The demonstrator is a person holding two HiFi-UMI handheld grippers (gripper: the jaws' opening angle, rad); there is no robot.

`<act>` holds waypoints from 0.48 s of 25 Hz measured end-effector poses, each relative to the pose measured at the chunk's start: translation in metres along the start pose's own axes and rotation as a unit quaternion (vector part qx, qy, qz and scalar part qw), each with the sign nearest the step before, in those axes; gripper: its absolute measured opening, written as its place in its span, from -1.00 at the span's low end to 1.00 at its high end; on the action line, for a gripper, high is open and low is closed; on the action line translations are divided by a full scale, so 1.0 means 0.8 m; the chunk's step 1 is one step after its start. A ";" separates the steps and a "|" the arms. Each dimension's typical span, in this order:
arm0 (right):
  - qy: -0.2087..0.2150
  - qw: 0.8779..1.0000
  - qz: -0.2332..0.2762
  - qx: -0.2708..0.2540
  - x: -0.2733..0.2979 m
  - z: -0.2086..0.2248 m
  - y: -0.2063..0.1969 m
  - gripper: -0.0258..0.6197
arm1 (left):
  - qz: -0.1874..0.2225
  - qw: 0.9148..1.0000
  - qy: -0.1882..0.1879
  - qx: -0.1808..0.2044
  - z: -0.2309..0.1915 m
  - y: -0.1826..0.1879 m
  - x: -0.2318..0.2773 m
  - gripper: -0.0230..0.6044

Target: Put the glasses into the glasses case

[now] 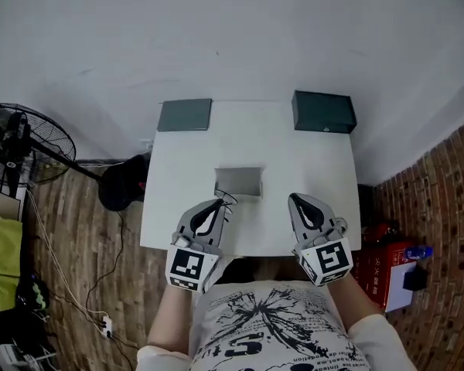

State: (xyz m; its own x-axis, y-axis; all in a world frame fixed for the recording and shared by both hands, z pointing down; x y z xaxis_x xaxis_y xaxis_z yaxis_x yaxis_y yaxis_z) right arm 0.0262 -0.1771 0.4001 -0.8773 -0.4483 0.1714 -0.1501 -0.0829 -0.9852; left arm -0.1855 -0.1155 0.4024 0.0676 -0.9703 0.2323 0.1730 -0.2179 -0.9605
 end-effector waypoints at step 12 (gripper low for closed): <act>-0.088 0.994 -0.045 0.054 0.085 0.016 -0.052 -0.87 | -0.101 0.961 -0.201 0.159 -0.024 -0.079 0.139 -0.88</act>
State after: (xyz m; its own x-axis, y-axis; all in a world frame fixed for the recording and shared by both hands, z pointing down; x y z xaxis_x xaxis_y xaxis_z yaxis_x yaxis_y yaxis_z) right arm -0.0211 -0.2154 0.4530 -0.7677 -0.5826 0.2668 -0.1669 -0.2202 -0.9611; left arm -0.2077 -0.2118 0.4862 0.3648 -0.7785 0.5108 0.5105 -0.2915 -0.8089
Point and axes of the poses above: the fingertips, and each gripper's own axes: x forward along the fingers, z to its right, y out of its top, the point moved 7 cm from there along -x, backward along the fingers, and after that the axes turned 14 degrees about y, right-handed, at the moved point
